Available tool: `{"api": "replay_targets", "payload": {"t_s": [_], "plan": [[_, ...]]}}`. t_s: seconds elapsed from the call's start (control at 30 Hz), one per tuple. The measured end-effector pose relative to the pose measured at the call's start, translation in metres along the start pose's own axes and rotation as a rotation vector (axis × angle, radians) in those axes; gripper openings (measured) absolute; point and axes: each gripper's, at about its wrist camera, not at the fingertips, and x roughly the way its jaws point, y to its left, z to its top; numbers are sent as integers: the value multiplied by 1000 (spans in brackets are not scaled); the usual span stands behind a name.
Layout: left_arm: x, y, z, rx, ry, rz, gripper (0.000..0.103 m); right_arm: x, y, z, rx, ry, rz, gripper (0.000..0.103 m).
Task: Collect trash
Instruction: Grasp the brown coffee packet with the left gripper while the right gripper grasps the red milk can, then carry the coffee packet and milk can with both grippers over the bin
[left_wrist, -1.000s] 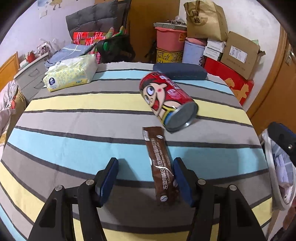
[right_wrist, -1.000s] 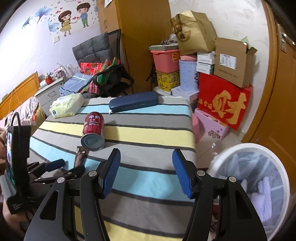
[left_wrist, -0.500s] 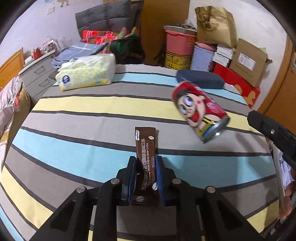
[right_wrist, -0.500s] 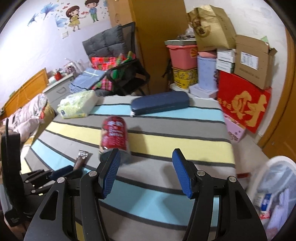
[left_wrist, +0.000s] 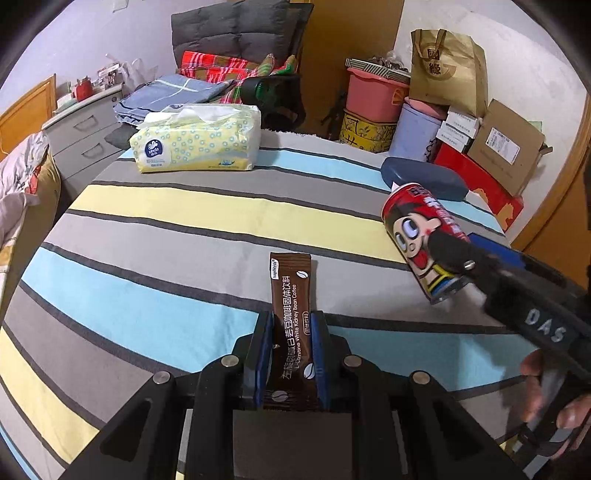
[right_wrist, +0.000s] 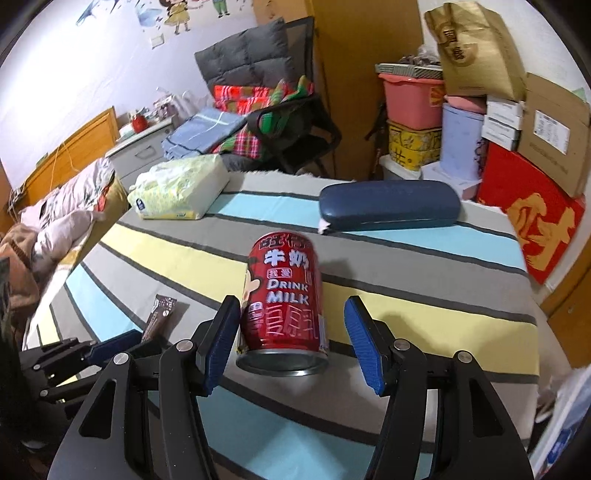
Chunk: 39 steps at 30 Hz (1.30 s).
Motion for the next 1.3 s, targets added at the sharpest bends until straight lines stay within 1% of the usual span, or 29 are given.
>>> {"api": "replay_targets", "payload": {"t_s": [0.17, 0.4, 0.53, 0.6, 0.63, 0.83, 0.9, 0.97, 1.2, 1.3], "plan": [[2, 6, 4, -18, -1, -19, 22, 14, 6, 3, -36, 43, -30, 61], [6, 8, 9, -29, -4, -29, 22, 27, 3, 9, -13, 78, -33, 61], [7, 9, 11, -25, -3, -28, 22, 31, 3, 8, 5, 93, -21, 61], [7, 8, 11, -31, -4, -28, 21, 29, 4, 7, 0, 90, -27, 59], [7, 8, 11, -29, -3, -26, 21, 27, 6, 7, -3, 83, -29, 54], [5, 8, 9, -36, -7, -38, 21, 21, 8, 1, -11, 70, -45, 54], [3, 6, 7, -30, -10, -26, 21, 16, 8, 0, -7, 57, -51, 54], [0, 3, 6, -25, -14, -30, 21, 13, 6, -1, -1, 49, -49, 54], [-18, -8, -1, -8, -34, -40, 21, -4, 3, -6, 29, 22, -50, 54], [-30, -17, -5, 14, -53, -50, 21, -15, 3, -10, 42, 3, -52, 54]]}}
